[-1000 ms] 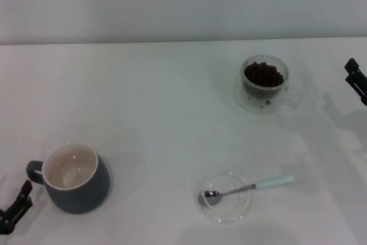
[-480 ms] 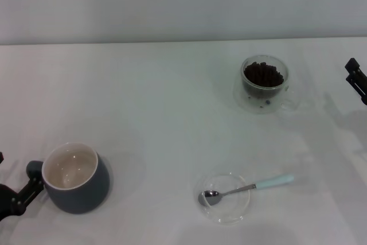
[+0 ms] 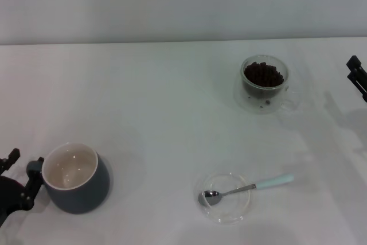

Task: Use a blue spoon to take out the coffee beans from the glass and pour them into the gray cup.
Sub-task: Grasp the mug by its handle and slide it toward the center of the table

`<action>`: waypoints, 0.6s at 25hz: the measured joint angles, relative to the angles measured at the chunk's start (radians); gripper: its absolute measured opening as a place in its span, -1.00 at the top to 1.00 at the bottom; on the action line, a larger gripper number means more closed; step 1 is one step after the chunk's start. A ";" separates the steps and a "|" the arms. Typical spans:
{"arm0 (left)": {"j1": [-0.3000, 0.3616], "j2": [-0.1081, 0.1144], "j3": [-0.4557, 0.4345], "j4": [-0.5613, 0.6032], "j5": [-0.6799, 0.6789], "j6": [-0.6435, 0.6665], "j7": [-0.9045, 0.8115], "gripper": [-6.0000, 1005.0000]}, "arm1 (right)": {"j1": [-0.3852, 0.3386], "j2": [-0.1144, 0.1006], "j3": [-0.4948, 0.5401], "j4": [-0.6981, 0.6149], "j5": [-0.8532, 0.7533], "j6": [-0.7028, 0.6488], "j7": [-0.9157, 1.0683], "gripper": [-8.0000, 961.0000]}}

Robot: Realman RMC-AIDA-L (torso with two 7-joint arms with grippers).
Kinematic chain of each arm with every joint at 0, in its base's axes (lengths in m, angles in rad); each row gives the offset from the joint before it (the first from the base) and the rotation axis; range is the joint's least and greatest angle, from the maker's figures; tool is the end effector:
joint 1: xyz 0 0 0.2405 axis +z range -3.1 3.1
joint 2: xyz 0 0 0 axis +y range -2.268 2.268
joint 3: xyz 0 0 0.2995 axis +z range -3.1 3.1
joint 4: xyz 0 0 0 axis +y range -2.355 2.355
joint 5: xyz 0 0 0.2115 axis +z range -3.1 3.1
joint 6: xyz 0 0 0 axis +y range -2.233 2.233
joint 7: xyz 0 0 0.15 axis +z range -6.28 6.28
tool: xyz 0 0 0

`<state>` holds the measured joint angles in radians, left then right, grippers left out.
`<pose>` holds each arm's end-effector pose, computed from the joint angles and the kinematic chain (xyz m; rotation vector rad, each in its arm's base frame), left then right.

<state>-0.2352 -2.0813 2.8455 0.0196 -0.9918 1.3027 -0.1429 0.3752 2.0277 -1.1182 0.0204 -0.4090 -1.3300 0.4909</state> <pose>-0.4118 0.2430 -0.0671 -1.9205 -0.4645 -0.4980 0.4088 0.3125 0.0018 -1.5683 0.6891 0.8122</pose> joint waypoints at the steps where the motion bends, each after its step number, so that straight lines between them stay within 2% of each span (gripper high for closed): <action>1: 0.000 0.000 0.000 0.000 0.000 0.000 0.000 -0.22 | 0.000 0.000 0.000 -0.001 0.000 0.000 0.001 -0.81; 9: -0.012 0.000 0.000 0.010 0.004 -0.001 0.001 0.07 | 0.007 0.000 0.000 -0.010 0.002 -0.001 0.014 -0.81; 15: -0.027 -0.001 0.000 0.017 0.018 -0.001 0.002 0.55 | 0.021 0.000 0.000 -0.010 0.000 0.000 0.014 -0.81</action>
<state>-0.2618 -2.0824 2.8455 0.0364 -0.9739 1.3017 -0.1407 0.3961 2.0278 -1.1182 0.0105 -0.4091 -1.3301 0.5047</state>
